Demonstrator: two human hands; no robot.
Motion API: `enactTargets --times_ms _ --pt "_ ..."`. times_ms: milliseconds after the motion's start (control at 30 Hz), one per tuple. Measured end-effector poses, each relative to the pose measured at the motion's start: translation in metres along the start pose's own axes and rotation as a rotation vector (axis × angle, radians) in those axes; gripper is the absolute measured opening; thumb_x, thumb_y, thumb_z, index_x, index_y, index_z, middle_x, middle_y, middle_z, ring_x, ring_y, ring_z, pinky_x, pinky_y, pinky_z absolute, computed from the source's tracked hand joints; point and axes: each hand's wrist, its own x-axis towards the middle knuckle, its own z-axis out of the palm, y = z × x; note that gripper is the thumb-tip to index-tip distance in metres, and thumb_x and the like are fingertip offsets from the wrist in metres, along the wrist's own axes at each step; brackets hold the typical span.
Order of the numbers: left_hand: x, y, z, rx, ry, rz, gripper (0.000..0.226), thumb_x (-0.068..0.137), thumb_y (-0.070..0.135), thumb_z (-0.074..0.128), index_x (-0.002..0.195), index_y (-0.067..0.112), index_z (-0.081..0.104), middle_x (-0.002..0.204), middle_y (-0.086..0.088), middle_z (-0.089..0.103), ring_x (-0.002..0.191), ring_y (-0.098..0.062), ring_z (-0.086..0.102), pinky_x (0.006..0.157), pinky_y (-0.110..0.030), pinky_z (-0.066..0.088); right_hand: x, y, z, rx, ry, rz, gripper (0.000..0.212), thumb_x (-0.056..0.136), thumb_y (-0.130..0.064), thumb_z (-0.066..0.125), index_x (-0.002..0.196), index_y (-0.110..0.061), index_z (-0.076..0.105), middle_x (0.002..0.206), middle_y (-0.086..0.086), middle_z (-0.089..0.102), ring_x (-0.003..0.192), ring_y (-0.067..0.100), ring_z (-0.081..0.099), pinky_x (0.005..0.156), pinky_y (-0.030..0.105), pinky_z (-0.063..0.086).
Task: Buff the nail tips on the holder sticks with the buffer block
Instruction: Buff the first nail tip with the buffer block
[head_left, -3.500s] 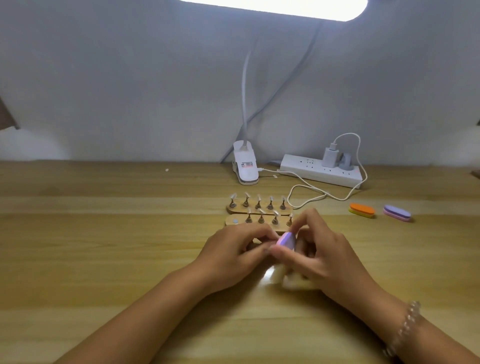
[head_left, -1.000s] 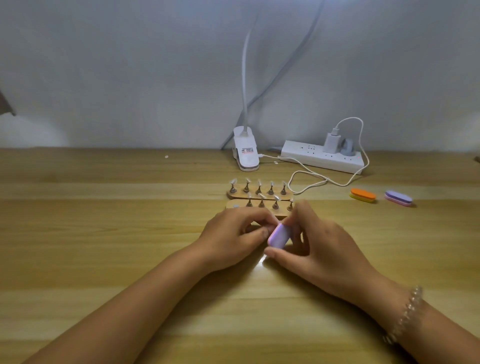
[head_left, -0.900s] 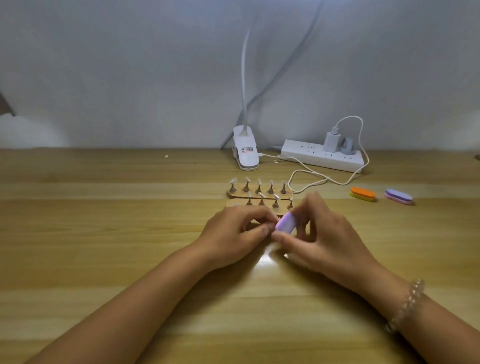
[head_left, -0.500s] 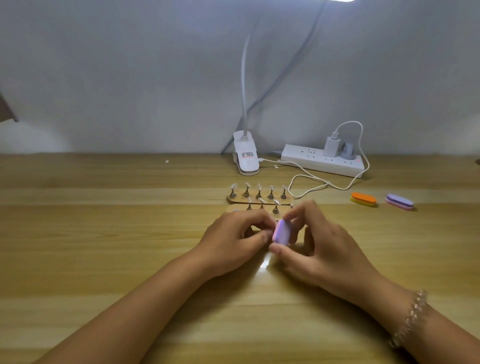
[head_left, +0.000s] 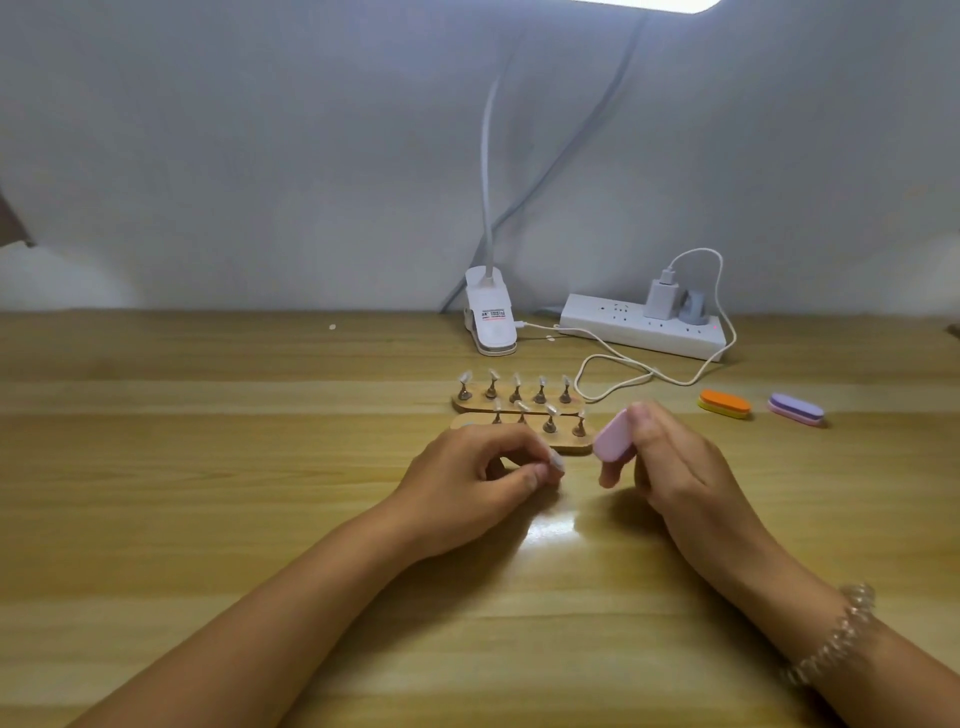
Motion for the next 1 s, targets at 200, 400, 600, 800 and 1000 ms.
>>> enactTargets --times_ms 200,400,600,800,1000 --pt "-0.0002 0.0018 0.0022 -0.015 0.017 -0.021 0.013 0.083 0.035 0.061 0.088 0.034 0.073 0.079 0.025 0.068 0.051 0.005 0.050 0.060 -0.025 0.035 0.0022 0.0010 0.0015 0.054 -0.091 -0.044 0.038 0.102 -0.038 0.039 0.081 -0.019 0.063 0.067 0.004 0.063 0.057 0.003 0.051 0.056 0.011 0.034" --pt "-0.0005 0.0019 0.0010 0.027 0.008 -0.007 0.006 0.088 0.027 0.070 0.090 0.030 0.074 0.074 0.025 0.064 0.052 0.005 0.050 0.060 -0.023 0.034 -0.0001 -0.0033 0.0029 0.034 -0.113 -0.038 0.030 0.090 -0.043 0.050 0.089 -0.015 0.062 0.068 0.001 0.067 0.061 0.009 0.062 0.061 0.021 0.046" --pt "-0.0018 0.0026 0.0003 0.003 0.013 0.001 0.009 0.092 0.020 0.068 0.094 0.026 0.074 0.086 0.017 0.072 0.051 0.002 0.052 0.057 -0.023 0.038 -0.0042 -0.0014 0.0070 -0.206 -0.079 -0.140 0.028 0.092 -0.031 0.059 0.118 -0.029 0.049 0.079 -0.006 0.063 0.053 0.017 0.053 0.056 0.028 0.040" --pt "-0.0012 0.0041 0.0000 -0.017 0.022 0.008 0.013 0.087 0.033 0.058 0.089 0.033 0.070 0.083 0.019 0.070 0.056 -0.003 0.054 0.058 -0.028 0.043 -0.0049 -0.0031 0.0045 -0.262 -0.067 -0.182 0.038 0.087 -0.027 0.066 0.123 -0.029 0.056 0.082 -0.013 0.065 0.052 0.016 0.055 0.053 0.026 0.041" --pt "0.0003 0.0015 -0.0004 -0.007 0.039 0.012 0.013 0.089 0.027 0.060 0.085 0.036 0.067 0.081 0.020 0.067 0.057 -0.004 0.056 0.059 -0.033 0.048 -0.0046 -0.0046 0.0039 -0.241 -0.072 -0.148 0.031 0.080 -0.039 0.073 0.109 -0.031 0.062 0.083 -0.017 0.068 0.050 0.017 0.052 0.053 0.031 0.043"
